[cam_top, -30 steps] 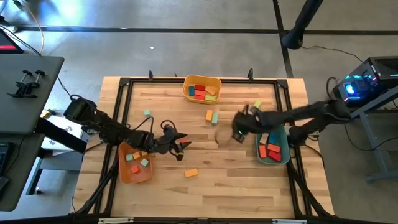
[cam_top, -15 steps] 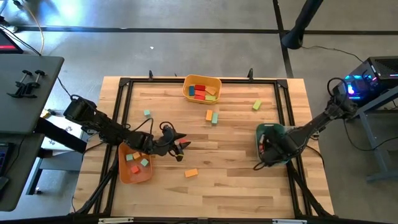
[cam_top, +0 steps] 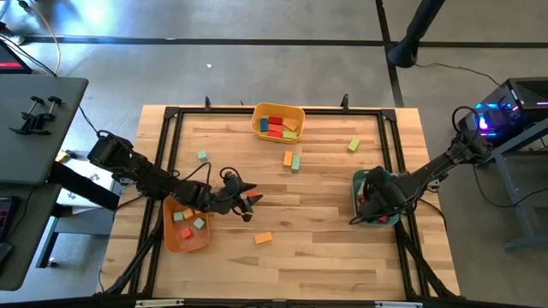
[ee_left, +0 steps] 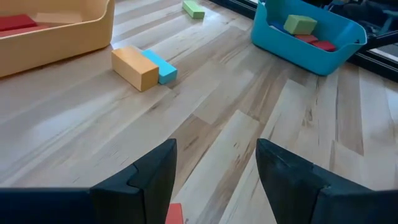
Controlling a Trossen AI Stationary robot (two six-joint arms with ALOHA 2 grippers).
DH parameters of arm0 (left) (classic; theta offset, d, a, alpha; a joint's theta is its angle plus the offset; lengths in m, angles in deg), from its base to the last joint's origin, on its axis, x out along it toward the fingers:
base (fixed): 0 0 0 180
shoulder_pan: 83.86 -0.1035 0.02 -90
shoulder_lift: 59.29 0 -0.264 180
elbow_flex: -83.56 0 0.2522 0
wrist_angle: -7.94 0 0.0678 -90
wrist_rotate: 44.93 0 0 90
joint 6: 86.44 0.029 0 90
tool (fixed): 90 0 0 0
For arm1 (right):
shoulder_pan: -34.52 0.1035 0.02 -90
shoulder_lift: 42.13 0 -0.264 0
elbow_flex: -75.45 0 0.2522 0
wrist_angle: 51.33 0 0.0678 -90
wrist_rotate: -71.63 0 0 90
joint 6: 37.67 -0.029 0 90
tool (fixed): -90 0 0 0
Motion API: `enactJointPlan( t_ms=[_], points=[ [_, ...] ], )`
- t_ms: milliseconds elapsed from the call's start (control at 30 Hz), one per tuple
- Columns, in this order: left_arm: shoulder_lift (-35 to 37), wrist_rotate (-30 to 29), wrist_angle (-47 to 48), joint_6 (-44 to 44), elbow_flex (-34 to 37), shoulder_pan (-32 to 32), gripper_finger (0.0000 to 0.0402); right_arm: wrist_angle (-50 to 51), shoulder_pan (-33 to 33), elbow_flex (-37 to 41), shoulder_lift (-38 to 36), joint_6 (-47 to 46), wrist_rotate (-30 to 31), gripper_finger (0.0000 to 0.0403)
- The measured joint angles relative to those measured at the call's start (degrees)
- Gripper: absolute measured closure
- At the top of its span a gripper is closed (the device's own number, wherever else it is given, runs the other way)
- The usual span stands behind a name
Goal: Sort blocks by size
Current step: Put the thin yellow rectangular block into the yellow bin
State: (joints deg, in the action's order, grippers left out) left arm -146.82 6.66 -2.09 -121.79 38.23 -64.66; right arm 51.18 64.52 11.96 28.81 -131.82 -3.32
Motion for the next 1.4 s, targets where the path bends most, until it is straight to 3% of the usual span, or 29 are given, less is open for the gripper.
enactJointPlan(
  t_ms=[133,233,400,567,733,867,1167,1400],
  points=[
    [0.00,0.00,0.00,0.00,0.00,0.40,0.0197,-1.97,2.37,0.00,0.00,0.91,10.57,0.0217],
    [0.00,-0.49,-0.39,0.61,0.00,1.21,0.0197,-9.02,5.12,0.00,0.00,4.59,18.43,0.0216],
    [0.52,-1.67,-3.27,6.53,0.00,3.52,0.0197,-28.76,9.60,0.00,1.16,11.31,33.36,0.0216],
    [0.85,-3.41,-2.36,9.46,-0.50,6.55,0.0197,-52.53,12.24,0.00,7.28,28.25,44.47,0.0215],
    [-1.24,-3.89,-1.79,14.47,-2.95,11.93,0.0197,-72.85,12.42,0.00,16.39,45.56,43.38,0.0215],
    [-5.94,-3.87,-0.85,17.69,-6.61,15.72,0.0197,-81.87,12.45,0.00,22.44,53.26,41.96,0.0215],
    [-22.56,-0.32,-0.66,16.11,-17.04,18.11,0.0197,-82.86,12.52,0.00,24.41,53.48,42.00,0.0215],
    [-27.70,-0.76,0.08,7.48,-19.58,15.55,0.0197,-82.62,12.52,-0.02,24.41,53.66,41.91,0.0215]
  ],
)
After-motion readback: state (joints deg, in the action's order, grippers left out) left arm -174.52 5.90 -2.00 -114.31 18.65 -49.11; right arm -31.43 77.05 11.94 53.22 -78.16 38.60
